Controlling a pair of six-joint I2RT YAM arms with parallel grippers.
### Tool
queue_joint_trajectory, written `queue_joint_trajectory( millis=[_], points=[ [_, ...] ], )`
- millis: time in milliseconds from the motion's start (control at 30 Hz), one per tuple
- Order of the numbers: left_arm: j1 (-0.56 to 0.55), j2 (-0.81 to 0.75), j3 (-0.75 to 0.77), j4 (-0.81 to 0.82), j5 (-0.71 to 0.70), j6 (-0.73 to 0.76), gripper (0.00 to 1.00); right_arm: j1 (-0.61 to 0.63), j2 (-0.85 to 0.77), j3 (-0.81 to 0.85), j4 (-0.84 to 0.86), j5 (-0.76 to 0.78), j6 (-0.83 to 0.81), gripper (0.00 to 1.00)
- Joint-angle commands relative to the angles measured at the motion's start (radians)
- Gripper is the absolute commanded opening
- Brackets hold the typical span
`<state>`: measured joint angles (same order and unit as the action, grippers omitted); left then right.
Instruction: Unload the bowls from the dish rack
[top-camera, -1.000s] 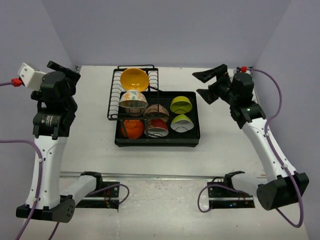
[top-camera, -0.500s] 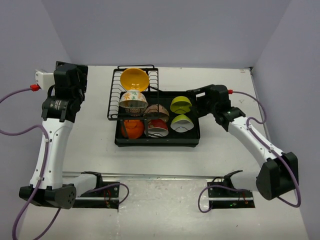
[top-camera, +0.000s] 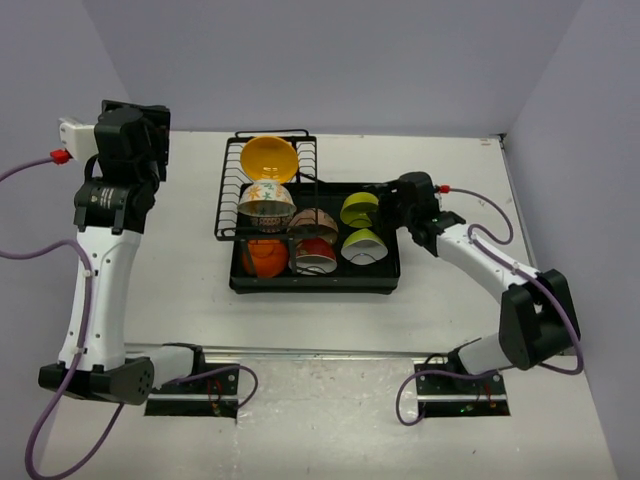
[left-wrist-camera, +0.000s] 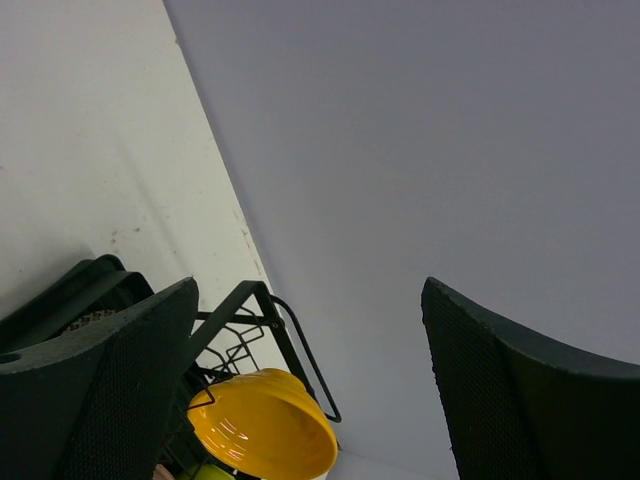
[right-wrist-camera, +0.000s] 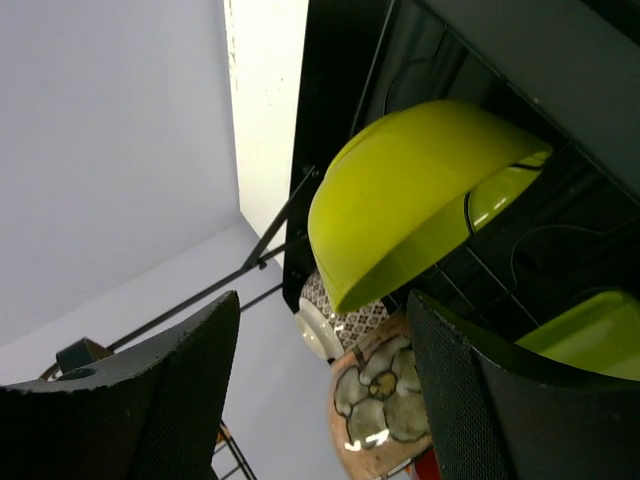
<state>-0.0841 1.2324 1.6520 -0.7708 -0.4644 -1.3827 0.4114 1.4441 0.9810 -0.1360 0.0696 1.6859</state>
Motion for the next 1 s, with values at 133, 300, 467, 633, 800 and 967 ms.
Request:
queue_joint_trajectory(
  millis=[133,300,467,633,800,967],
  points=[
    [0.007,0.013,0.04,0.045,0.02,0.011,0.9,0.01,0.065,0.024,0.095,0.104,0.078,0.67],
    [0.007,0.018,0.067,0.054,-0.002,0.033,0.89,0.027,0.11,0.01,0.142,0.15,0.118,0.64],
    [0.007,0.041,0.109,0.047,-0.006,0.059,0.89,0.049,0.153,0.019,0.187,0.197,0.158,0.5],
    [0.007,0.039,0.094,0.048,0.004,0.045,0.89,0.063,0.182,0.013,0.197,0.223,0.214,0.24],
    [0.007,0.044,0.094,0.064,0.007,0.062,0.89,0.073,0.187,-0.005,0.208,0.22,0.228,0.0],
    [0.007,0.044,0.075,0.083,0.027,0.092,0.82,0.086,0.179,-0.036,0.282,0.199,0.177,0.0]
  ],
)
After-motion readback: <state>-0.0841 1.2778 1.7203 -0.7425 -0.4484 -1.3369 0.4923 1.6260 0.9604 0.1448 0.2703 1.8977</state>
